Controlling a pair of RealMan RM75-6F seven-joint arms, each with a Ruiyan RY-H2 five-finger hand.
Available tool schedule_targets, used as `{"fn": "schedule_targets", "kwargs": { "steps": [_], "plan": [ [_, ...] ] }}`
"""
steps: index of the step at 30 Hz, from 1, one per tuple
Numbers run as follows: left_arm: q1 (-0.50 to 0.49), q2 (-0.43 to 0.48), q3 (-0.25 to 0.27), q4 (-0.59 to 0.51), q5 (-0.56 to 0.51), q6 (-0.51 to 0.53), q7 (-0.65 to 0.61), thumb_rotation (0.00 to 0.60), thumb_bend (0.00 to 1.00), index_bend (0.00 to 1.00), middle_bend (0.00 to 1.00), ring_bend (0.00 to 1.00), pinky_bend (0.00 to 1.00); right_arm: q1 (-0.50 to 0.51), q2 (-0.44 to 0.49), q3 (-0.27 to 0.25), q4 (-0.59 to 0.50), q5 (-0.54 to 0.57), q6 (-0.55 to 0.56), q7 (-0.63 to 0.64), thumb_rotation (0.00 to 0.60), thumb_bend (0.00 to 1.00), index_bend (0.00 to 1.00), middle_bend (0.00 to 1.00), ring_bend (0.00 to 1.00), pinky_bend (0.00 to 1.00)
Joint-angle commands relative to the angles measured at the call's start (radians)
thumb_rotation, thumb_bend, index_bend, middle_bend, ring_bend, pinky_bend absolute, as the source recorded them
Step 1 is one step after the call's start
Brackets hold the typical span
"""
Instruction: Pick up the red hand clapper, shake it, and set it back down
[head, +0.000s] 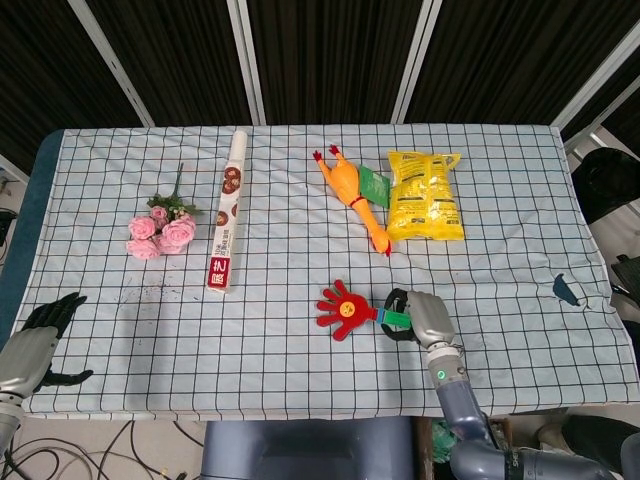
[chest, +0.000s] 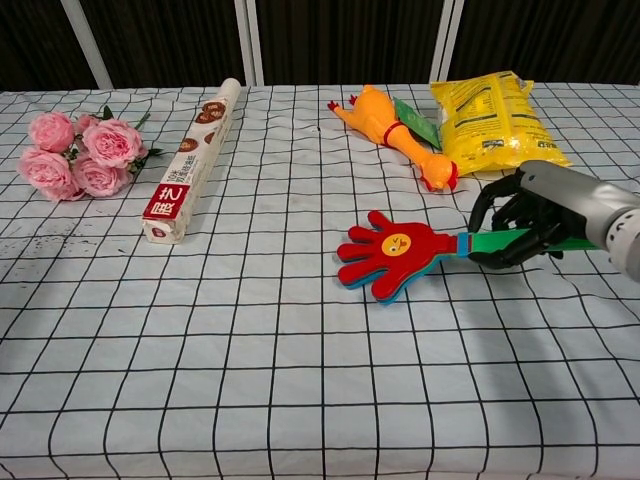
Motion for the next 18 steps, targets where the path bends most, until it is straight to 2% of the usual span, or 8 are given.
{"fn": "schedule_targets", "kwargs": {
  "steps": [1,5,7,10,12,15,18],
  "plan": [
    [0.000,-0.001,-0.002,-0.001,-0.006,-0.001,-0.001,0.600,0.00,0.00,0.00,0.00,0.00,-0.044,0.010,0.033,-0.026,-0.037,0.013,0.141,0.600,0.77,0.84,0.87,0.81,0.81],
    [0.000,-0.005,-0.004,-0.001,-0.018,-0.004,0.002,0.600,0.00,0.00,0.00,0.00,0.00,-0.074,0.020,0.063,-0.041,-0.056,0.026,0.249,0.600,0.78,0.87,0.88,0.82,0.82],
    [0.000,-0.007,-0.005,-0.002,-0.023,-0.004,0.006,0.600,0.00,0.00,0.00,0.00,0.00,-0.086,0.031,0.095,-0.068,-0.052,0.027,0.311,0.600,0.78,0.87,0.88,0.82,0.82],
    [-0.001,-0.014,-0.006,-0.004,-0.034,-0.007,0.020,0.600,0.00,0.00,0.00,0.00,0.00,-0.111,0.072,0.192,-0.172,0.006,-0.020,0.493,0.600,0.77,0.87,0.88,0.82,0.82],
    [-0.003,-0.017,-0.007,-0.007,-0.043,-0.012,0.024,0.600,0.00,0.00,0.00,0.00,0.00,-0.142,0.095,0.312,-0.262,0.037,-0.035,0.686,0.600,0.77,0.87,0.88,0.82,0.82],
    [-0.004,-0.018,-0.009,-0.009,-0.050,-0.014,0.025,0.600,0.00,0.00,0.00,0.00,0.00,-0.161,0.120,0.339,-0.274,0.001,-0.044,0.755,0.600,0.77,0.87,0.88,0.82,0.82],
    [-0.005,-0.018,-0.010,-0.010,-0.053,-0.017,0.026,0.600,0.00,0.00,0.00,0.00,0.00,-0.163,0.131,0.325,-0.255,-0.024,-0.046,0.749,0.600,0.77,0.87,0.88,0.82,0.82]
  ]
}}
